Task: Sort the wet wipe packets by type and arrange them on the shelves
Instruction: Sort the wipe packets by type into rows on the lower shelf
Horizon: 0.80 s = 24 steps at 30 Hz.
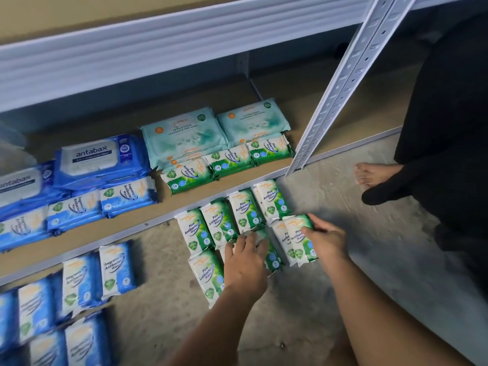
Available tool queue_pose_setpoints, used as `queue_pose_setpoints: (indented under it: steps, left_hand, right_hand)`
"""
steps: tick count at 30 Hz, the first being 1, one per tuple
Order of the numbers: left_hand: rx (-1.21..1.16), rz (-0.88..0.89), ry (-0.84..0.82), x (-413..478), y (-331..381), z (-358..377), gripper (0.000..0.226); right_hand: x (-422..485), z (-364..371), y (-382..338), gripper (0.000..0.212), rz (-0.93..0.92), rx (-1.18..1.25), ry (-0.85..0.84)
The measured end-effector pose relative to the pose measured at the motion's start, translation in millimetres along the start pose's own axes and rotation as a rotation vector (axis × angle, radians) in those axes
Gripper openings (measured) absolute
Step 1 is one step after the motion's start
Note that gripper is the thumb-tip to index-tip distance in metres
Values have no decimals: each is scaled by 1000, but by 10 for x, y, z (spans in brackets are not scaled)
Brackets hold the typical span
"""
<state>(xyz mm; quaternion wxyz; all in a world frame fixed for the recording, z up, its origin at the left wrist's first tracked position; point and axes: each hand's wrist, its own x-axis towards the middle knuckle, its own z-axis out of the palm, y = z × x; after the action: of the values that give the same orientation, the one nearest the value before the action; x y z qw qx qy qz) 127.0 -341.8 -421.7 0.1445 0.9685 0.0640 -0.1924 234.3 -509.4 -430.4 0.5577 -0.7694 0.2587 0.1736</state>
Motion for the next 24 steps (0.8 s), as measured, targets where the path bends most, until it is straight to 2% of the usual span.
queue_pose_setpoints:
  steps: [12, 15, 20, 22, 24]
  left_hand:
    - [-33, -1, 40, 25, -33, 68, 66]
    - [-52, 3, 8, 23, -31, 7, 65]
    - [-88, 6, 36, -146, -153, -129, 64]
    - [-123, -35, 60, -257, -255, -226, 62]
    - [-158, -82, 59, -380, -391, -343, 62]
  right_hand:
    - [172, 198, 78, 47, 2, -229, -77]
    - [159, 259, 98, 45, -88, -372, -36]
    - [165, 246, 235, 49, -121, -604, 25]
    - [131, 238, 308, 50, -118, -638, 81]
    - [-119, 272, 184, 41, -127, -638, 106]
